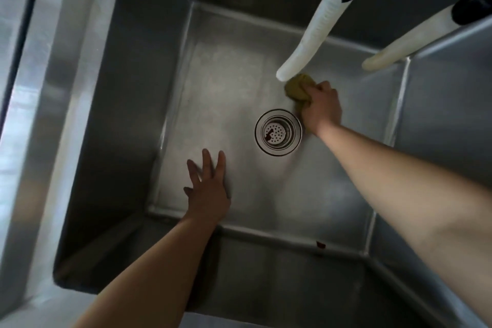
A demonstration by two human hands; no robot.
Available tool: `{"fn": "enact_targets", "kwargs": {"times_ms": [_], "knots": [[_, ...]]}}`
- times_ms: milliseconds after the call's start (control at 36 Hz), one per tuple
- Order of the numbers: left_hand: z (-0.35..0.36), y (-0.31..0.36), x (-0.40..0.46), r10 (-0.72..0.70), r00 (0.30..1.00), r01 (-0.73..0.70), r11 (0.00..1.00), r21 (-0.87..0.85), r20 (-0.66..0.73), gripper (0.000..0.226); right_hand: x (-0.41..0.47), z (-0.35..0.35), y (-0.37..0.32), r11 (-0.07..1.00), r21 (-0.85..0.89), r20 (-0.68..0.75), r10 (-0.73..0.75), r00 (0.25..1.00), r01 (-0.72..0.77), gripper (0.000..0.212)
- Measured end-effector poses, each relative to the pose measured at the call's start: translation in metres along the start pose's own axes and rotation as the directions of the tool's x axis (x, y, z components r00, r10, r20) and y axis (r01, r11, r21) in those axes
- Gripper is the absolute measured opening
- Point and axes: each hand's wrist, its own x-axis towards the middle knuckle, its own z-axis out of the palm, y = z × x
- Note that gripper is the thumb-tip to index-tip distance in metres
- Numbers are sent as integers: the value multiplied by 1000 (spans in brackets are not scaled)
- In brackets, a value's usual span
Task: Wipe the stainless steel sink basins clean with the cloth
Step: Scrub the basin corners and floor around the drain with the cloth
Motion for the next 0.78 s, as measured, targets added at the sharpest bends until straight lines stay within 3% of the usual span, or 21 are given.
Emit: {"fn": "enact_targets", "kwargs": {"times_ms": [111,194,250,333,389,444,528,583,639,694,778], "knots": [[0,0,0,0,1000,0,1000,-5,14,103,-29,22,-23,983,63,98,-179,979,173,58],[-3,2,-2,0,1000,0,1000,19,18,97,-47,32,-26,977,95,153,-205,967,192,52],[-6,0,-2,9,999,-11,998,55,40,94,-57,32,-25,983,162,196,-114,974,83,35],[-22,-7,2,29,992,-42,993,107,122,91,-77,24,-26,955,289,310,-26,950,-67,36],[-43,-10,5,47,977,-81,984,158,210,85,-97,10,-26,879,420,344,73,936,-223,35],[-66,-9,3,67,963,-110,981,157,260,75,-117,-6,-23,796,533,336,111,935,-286,36],[-93,-2,-22,67,980,-66,998,-8,186,57,-155,-42,-24,666,665,359,114,927,-339,33],[-105,5,-49,80,986,-35,954,-298,143,63,-182,-65,-29,584,725,377,109,920,-366,30],[-117,16,-84,146,982,-52,816,-576,118,59,-208,-87,-36,467,795,385,105,917,-387,31],[-130,27,-123,220,970,-74,676,-733,105,51,-232,-112,-44,306,854,419,72,905,-420,33],[-148,35,-183,345,937,-129,475,-870,50,47,-263,-149,-55,7,880,470,-148,870,-475,45]]}}
